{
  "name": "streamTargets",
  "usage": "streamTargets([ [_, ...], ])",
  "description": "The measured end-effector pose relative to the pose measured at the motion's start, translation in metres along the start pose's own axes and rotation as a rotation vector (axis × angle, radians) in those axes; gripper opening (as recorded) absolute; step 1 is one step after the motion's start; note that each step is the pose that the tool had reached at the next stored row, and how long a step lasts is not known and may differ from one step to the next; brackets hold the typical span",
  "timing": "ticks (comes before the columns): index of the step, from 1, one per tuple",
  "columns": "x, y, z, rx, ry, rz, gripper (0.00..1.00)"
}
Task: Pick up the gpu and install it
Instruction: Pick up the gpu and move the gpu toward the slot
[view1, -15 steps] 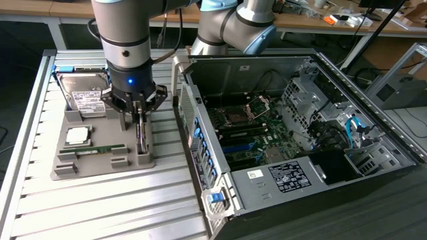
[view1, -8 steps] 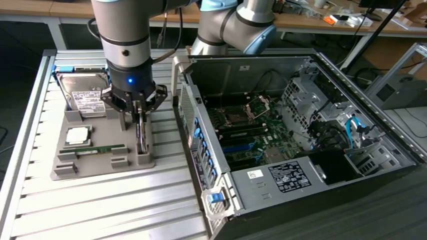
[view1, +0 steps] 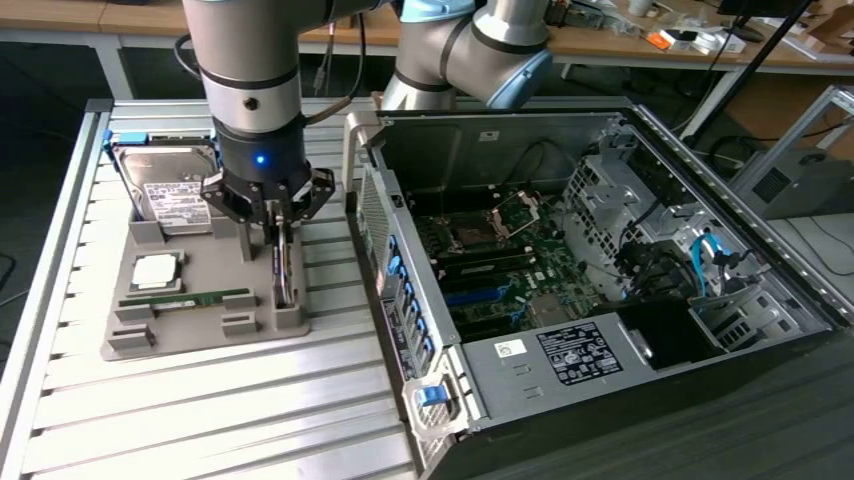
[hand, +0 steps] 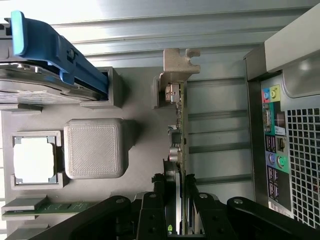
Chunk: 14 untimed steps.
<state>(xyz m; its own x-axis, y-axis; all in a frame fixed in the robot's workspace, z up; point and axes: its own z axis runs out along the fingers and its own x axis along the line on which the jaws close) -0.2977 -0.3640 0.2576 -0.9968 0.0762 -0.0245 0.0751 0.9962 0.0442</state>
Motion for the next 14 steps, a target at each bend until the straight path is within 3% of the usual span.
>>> streamTargets([
  [14,-0.0002,0.0004,-0.0088,0.0,0.0,0.0,0.27],
])
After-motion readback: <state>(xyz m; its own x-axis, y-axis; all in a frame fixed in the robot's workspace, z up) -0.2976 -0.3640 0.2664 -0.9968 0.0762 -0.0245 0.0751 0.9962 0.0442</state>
